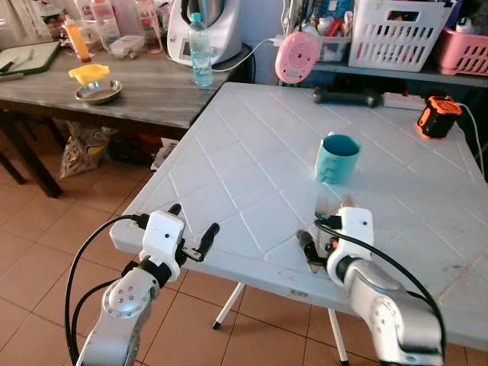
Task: Setting the table
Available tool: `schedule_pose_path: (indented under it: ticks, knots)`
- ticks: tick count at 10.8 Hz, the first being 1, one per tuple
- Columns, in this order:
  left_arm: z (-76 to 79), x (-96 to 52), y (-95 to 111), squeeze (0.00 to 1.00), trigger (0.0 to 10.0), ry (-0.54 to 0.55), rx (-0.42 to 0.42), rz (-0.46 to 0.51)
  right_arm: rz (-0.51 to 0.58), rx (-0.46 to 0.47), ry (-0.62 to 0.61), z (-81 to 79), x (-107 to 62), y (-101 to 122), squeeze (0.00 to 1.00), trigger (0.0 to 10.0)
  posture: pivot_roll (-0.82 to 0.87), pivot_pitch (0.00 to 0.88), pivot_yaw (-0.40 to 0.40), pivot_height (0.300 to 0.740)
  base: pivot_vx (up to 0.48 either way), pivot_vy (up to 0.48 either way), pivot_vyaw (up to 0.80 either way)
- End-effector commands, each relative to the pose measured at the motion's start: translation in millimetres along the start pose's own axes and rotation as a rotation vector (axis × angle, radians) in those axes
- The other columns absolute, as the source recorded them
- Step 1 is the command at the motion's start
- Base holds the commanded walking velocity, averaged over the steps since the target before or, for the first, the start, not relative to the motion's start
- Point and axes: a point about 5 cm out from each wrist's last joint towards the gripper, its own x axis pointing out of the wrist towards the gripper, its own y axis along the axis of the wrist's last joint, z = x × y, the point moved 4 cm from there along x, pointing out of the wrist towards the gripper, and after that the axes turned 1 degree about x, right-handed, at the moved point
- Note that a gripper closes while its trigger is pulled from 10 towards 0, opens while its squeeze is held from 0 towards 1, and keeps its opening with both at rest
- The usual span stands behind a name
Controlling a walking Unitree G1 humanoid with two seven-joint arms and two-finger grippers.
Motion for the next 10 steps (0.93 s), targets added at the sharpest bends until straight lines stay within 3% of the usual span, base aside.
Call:
schedule_pose_path:
  ticks: [1,2,3,4,10]
  knots:
    - [0.4,1.5,-1.8,0.0,10.0,-0.005,0.001,-0.006,-0.029,-0.017,-0.004,-1.7,6.9,-6.7,0.0,10.0,0.03,0.001,0.051,0.74,0.0,0.0,0.0]
    - [0.8,1.8,-2.0,0.0,10.0,-0.009,0.0,-0.007,-0.042,-0.036,-0.014,-1.7,9.4,-8.5,0.0,10.0,0.04,0.003,0.051,0.74,0.0,0.0,0.0]
    - [1.4,1.3,-1.9,0.0,10.0,-0.02,-0.006,-0.005,-0.053,-0.048,-0.025,-3.9,12.2,-11.1,0.0,3.9,0.04,0.005,0.052,0.74,0.0,0.0,0.0]
    - [2.8,0.8,-2.0,0.0,10.0,-0.03,-0.013,-0.005,-0.061,-0.053,-0.018,-5.9,12.4,-12.7,0.0,0.0,0.04,0.006,0.054,0.74,0.0,0.0,0.0]
    - [6.9,-0.4,-2.9,0.0,10.0,-0.065,-0.02,-0.011,-0.105,-0.074,-0.025,-0.7,16.4,-22.6,0.0,0.0,0.05,0.005,0.059,0.74,0.0,0.0,0.0]
